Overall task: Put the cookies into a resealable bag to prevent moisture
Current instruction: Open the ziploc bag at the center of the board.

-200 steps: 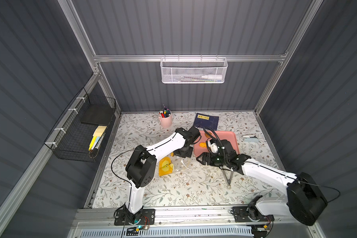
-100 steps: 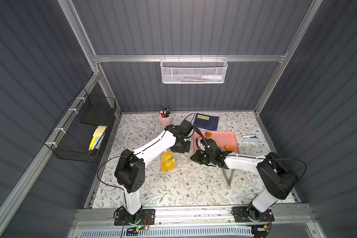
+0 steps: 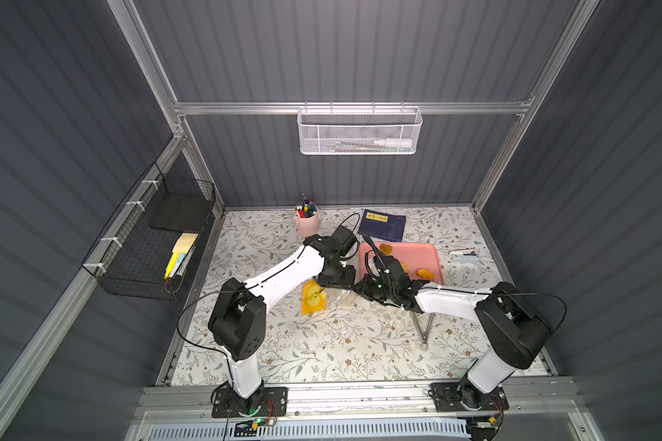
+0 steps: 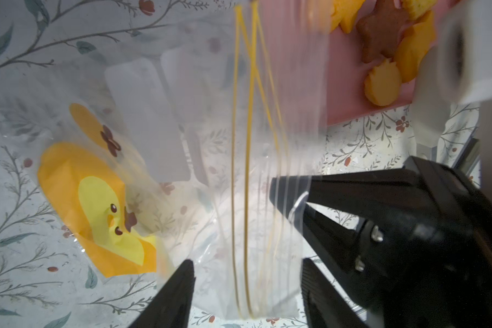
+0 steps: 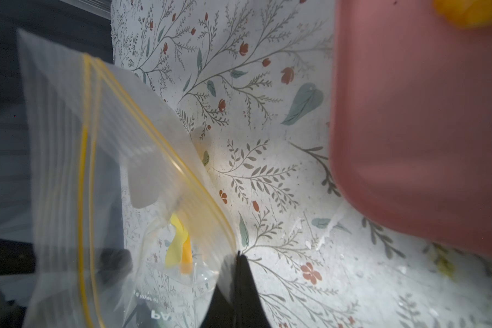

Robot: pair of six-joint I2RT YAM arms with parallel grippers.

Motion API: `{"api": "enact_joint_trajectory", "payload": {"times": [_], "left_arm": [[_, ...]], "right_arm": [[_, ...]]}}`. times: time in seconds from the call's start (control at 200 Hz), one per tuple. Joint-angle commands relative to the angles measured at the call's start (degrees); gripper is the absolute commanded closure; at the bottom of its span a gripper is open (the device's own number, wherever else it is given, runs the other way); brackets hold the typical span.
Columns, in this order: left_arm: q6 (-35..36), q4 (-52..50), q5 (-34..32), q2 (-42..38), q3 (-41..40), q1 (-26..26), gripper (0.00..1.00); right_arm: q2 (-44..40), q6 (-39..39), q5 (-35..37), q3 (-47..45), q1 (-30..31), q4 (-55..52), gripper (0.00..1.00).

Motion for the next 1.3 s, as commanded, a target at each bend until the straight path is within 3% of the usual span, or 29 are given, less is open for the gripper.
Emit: {"api": "enact_joint_trajectory", "payload": {"times": [0.0,0.095,0.175,0.235,0.365,0.415,0.485,0.705,0.871,0.981,1.031,1.091,1.291], "left_arm": [[-0.57,-2.11,1.26,-1.49,-1.03,-0.01,0.35],[-0.22,-1.62,1.27,-0.92,-1.18,-0.01,0.31],[0.22,-1.26,0.73,0.32,-1.26,0.03,0.38],[0.08,-1.15,-0.70,0.73,-1.10,0.01,0.50],[-0.54,-1.36,-3.49,-0.22,0.05,0.88,0.86],[-0.68,-1.33,-3.82,-0.99,0.42,1.29,0.94],[-0.89,-0.96,-4.07,-1.76,0.92,1.57,1.00],[-0.21,-3.14,-3.00,-1.63,2.21,1.81,1.00],[0.25,-2.28,-0.60,-1.87,1.99,2.45,1.00],[0.51,-0.36,0.64,-0.10,1.21,2.58,1.00],[0.46,0.76,1.00,0.92,0.44,3.11,1.00],[-0.04,2.15,1.46,1.90,-0.46,4.21,1.00],[-0.62,6.03,2.41,3.97,-1.46,6.67,1.00]], "right_arm": [[-0.57,1.01,1.56,-0.12,0.12,0.33,1.00],[-0.06,1.03,0.68,0.23,0.18,1.27,1.00],[0.48,1.14,0.03,0.42,0.17,1.83,1.00],[0.31,0.91,-0.11,0.33,0.15,1.68,1.00],[-0.40,-0.41,0.11,-0.11,-0.35,-0.30,1.00],[-0.50,-1.30,0.28,0.13,-0.56,-2.25,1.00],[-0.04,-2.61,-0.28,0.86,-0.97,-4.41,1.00],[0.40,-5.87,-0.51,2.73,-1.96,-8.97,0.90],[0.07,-9.00,-2.58,3.82,-2.16,-9.15,0.71],[-1.99,-11.72,-7.76,4.84,-2.16,-8.21,0.37],[-4.45,-13.54,-6.85,5.60,-2.24,-11.77,0.24],[-8.89,-16.57,-4.03,6.44,-2.52,-19.29,0.02],[-25.10,-21.92,19.74,8.81,-4.98,-54.61,0.01]]}}
